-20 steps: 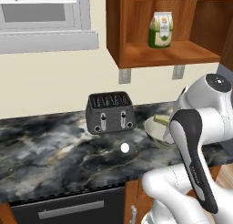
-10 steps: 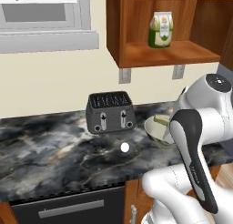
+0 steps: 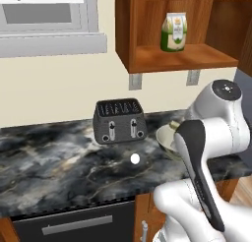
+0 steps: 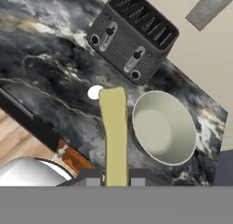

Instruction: Pick the egg and butter from the fridge and place them by the bowl for mixing.

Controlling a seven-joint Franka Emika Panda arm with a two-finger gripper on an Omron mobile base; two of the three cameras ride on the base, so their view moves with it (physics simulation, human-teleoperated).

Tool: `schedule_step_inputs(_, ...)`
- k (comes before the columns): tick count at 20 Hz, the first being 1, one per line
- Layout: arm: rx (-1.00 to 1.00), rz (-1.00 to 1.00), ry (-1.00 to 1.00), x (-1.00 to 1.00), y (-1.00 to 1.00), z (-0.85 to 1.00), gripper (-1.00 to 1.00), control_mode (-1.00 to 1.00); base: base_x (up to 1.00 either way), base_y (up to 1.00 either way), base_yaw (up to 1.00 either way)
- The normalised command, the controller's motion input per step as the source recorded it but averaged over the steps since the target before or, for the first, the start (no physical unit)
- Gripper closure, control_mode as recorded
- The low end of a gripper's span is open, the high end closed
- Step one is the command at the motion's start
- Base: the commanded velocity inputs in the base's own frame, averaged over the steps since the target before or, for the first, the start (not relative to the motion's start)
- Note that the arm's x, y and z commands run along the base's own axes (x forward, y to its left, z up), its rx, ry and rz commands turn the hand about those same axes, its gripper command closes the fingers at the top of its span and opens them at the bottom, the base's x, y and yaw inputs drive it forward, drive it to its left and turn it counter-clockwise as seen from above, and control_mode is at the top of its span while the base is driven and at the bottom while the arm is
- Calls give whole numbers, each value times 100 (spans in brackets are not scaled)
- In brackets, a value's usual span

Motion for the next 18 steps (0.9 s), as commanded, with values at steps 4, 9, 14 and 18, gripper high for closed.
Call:
schedule_step_inputs(4,7,-46,0,-1,-20,12,100,-100,0,0,0)
schedule_step_inputs(9,19,-30,0,-16,-32,12,100,-100,0,0,0)
schedule_step_inputs(14,23,-23,0,-24,-37,11,100,-100,0,0,0)
schedule_step_inputs(18,18,-26,0,-19,-37,11,100,-100,0,0,0)
